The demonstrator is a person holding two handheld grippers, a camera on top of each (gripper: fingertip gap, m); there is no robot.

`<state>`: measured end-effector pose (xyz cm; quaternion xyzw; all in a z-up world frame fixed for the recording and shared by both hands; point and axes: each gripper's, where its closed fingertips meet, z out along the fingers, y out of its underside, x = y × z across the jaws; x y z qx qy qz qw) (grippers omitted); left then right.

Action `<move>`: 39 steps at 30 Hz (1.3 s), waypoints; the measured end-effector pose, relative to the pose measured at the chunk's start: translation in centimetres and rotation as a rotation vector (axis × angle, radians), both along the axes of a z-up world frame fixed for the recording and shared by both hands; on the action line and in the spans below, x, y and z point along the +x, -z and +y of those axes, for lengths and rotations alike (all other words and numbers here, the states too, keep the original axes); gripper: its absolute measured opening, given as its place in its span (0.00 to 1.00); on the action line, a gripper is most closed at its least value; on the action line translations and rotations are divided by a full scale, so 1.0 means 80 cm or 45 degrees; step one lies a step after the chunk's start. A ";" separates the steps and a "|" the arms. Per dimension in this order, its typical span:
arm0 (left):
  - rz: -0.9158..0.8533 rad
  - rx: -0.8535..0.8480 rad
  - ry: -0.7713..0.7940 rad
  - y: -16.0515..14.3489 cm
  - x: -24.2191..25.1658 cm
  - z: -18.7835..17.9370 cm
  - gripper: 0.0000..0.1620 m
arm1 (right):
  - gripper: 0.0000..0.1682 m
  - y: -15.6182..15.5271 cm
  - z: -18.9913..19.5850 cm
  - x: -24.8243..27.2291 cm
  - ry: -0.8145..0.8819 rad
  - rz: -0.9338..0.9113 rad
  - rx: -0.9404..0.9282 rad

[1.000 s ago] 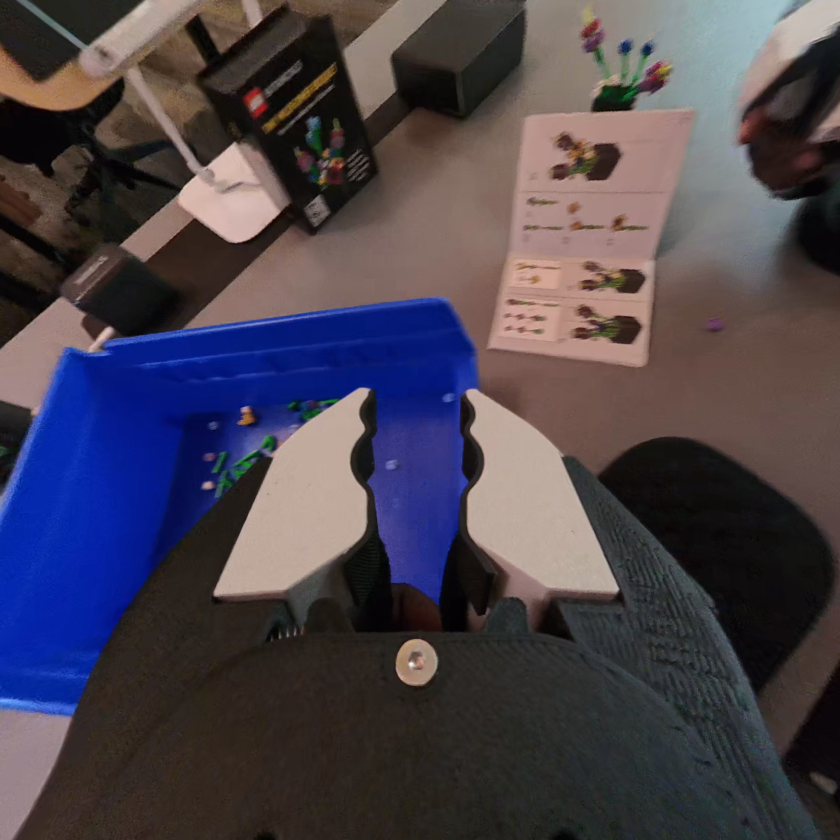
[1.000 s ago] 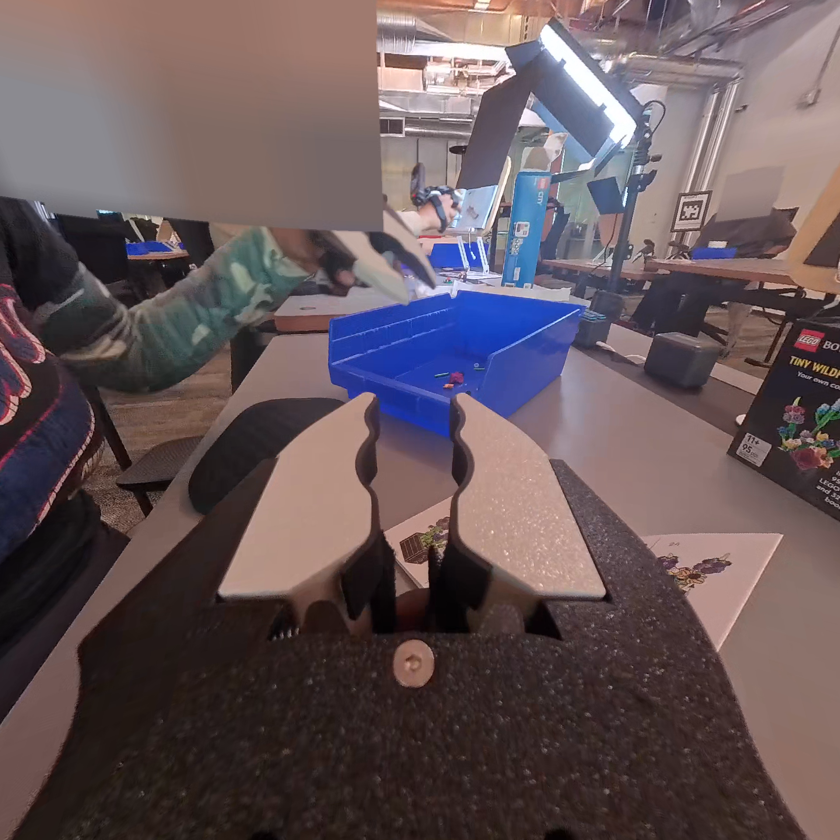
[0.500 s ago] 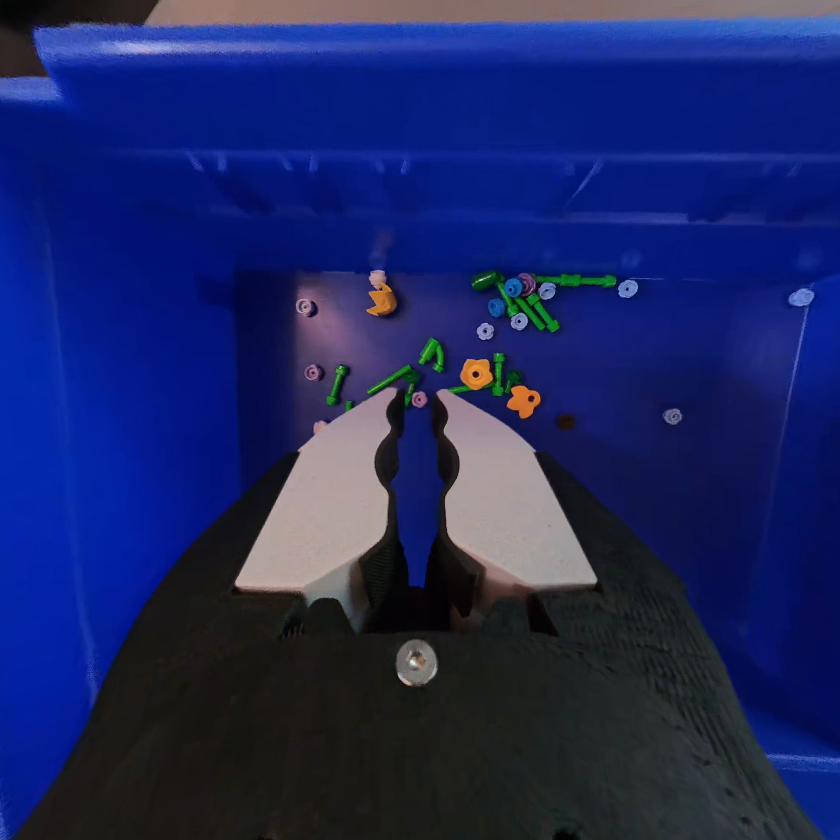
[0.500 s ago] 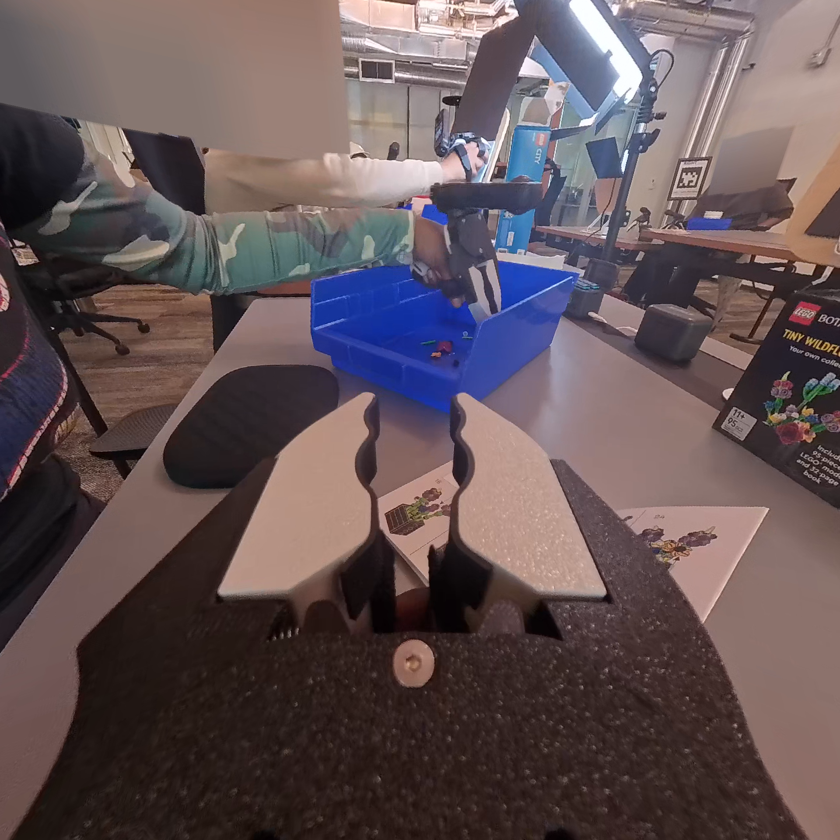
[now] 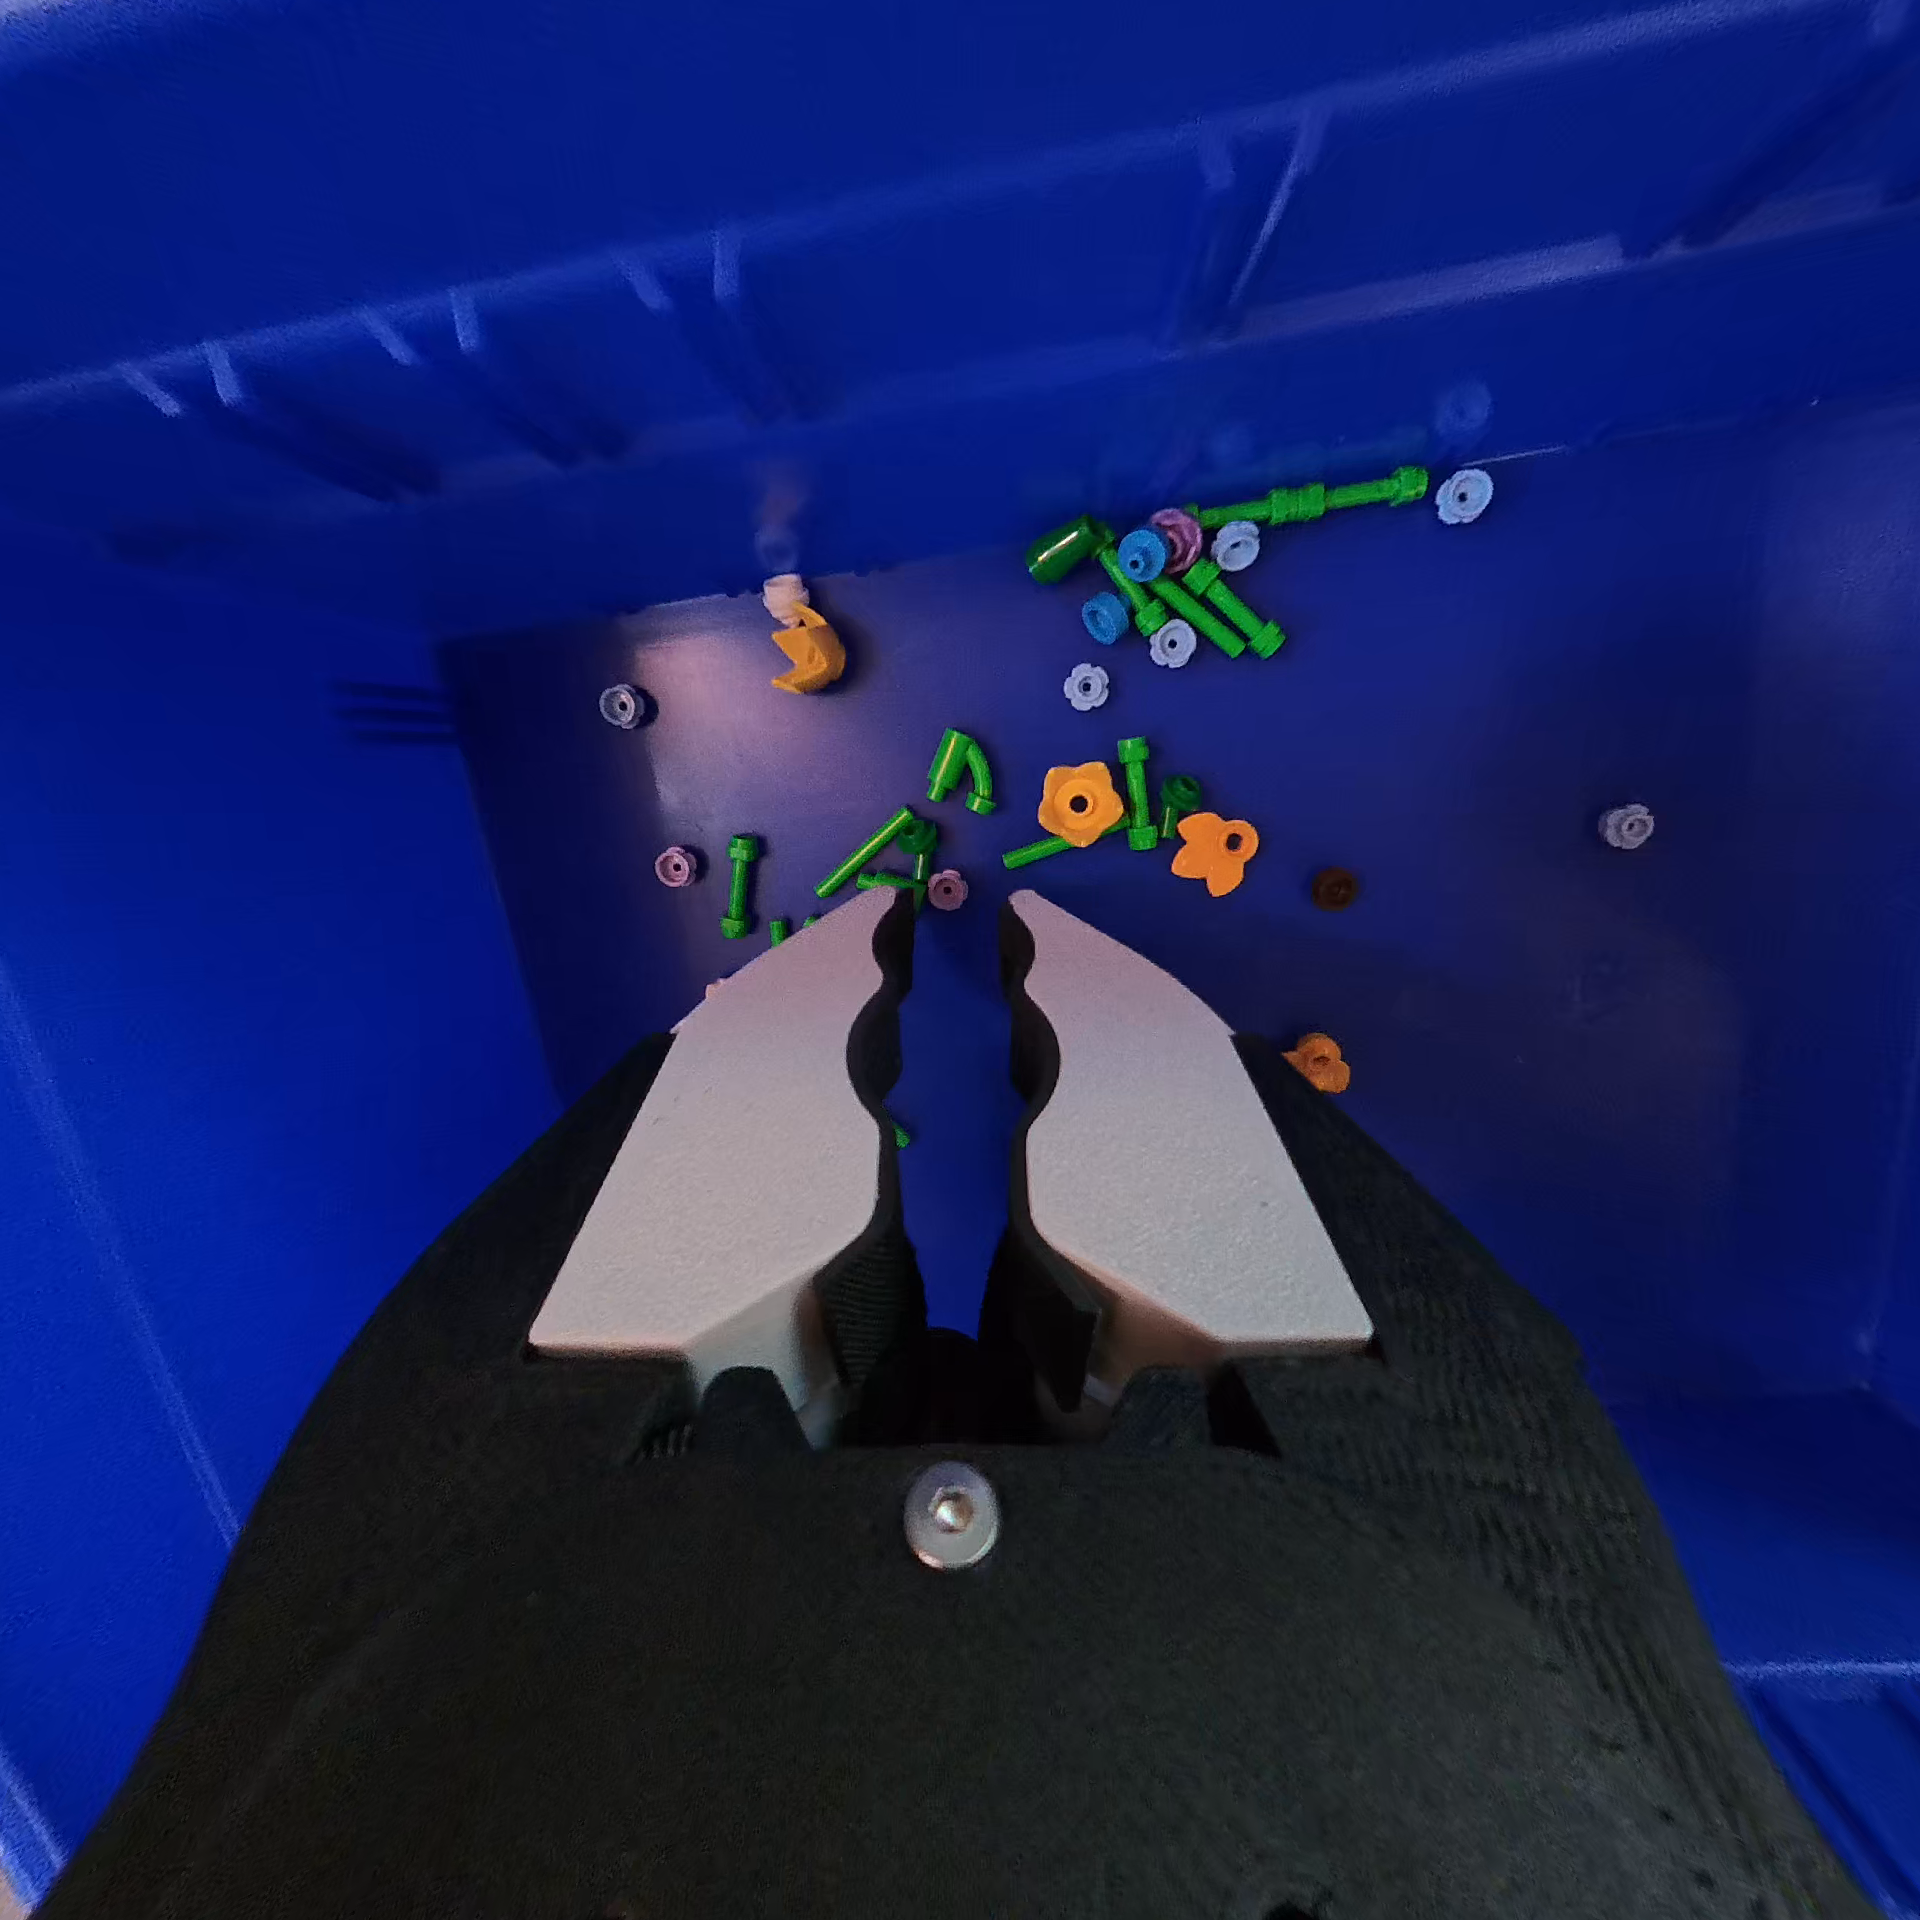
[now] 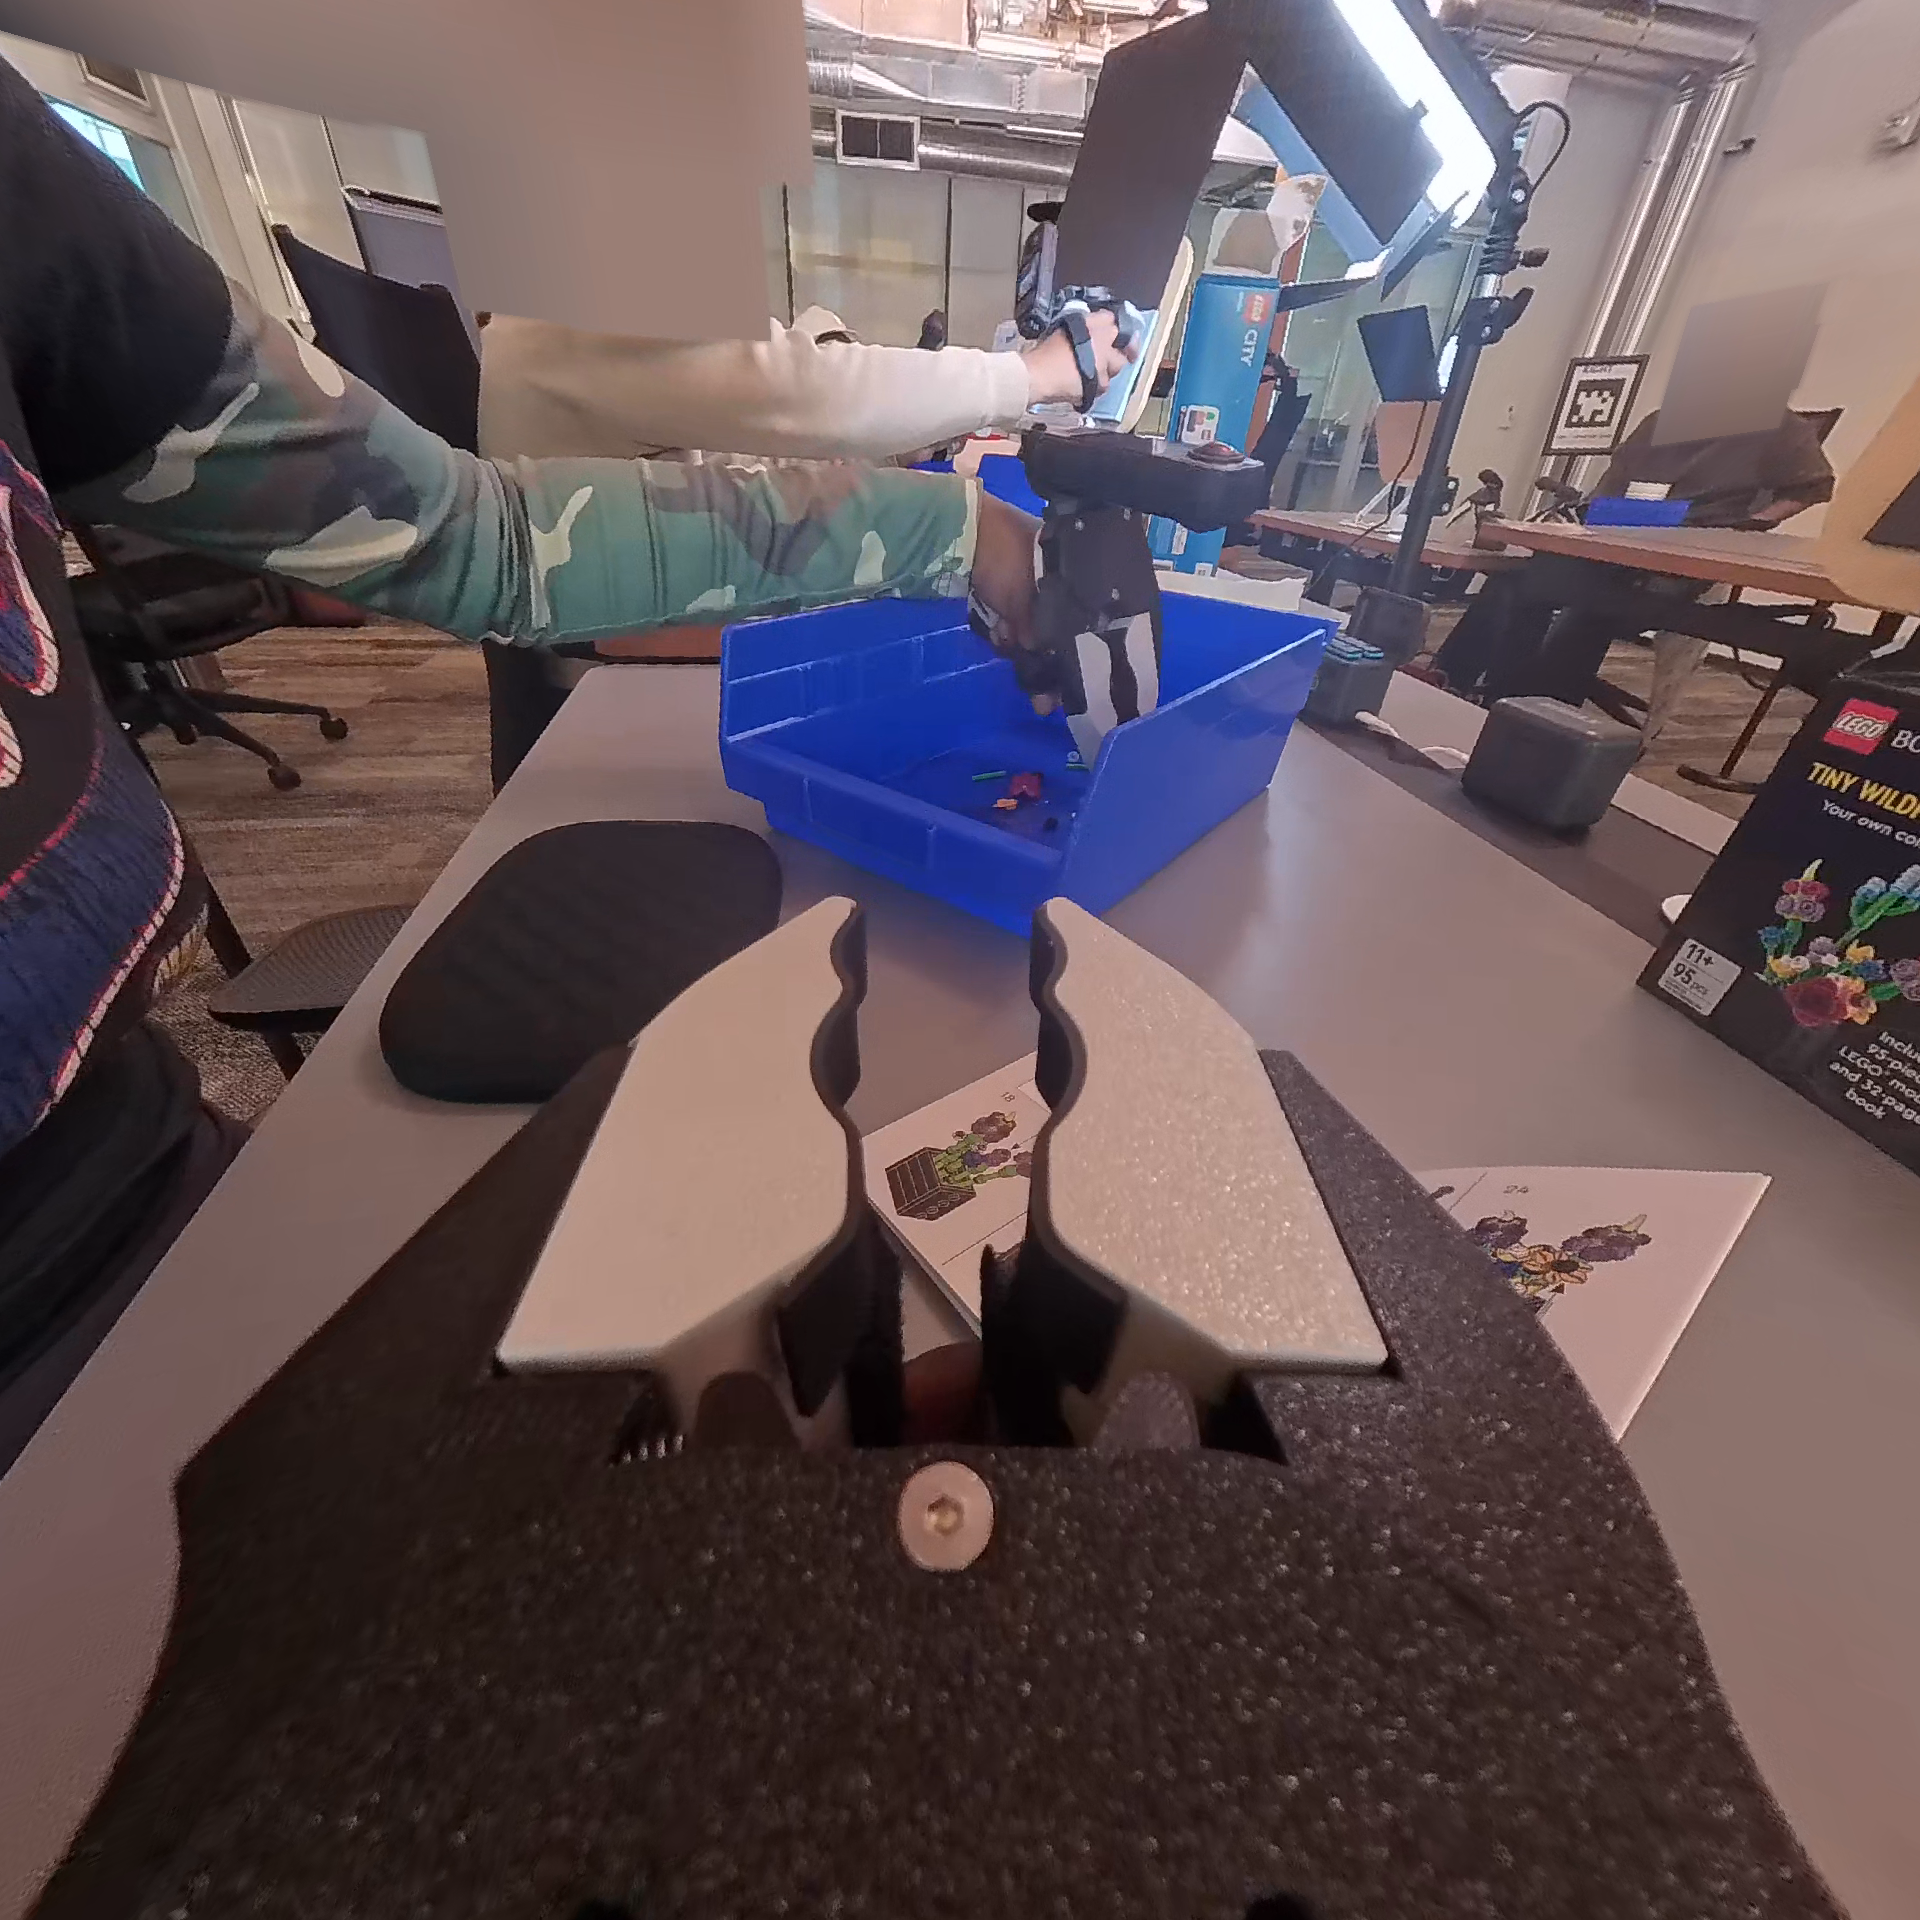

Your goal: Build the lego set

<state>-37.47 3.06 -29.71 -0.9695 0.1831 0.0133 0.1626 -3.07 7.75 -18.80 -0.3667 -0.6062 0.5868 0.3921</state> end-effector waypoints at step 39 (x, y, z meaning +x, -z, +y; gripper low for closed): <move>-0.024 -0.023 -0.045 0.008 -0.001 -0.004 0.07 | 0.18 0.004 -0.001 -0.001 0.000 -0.015 0.035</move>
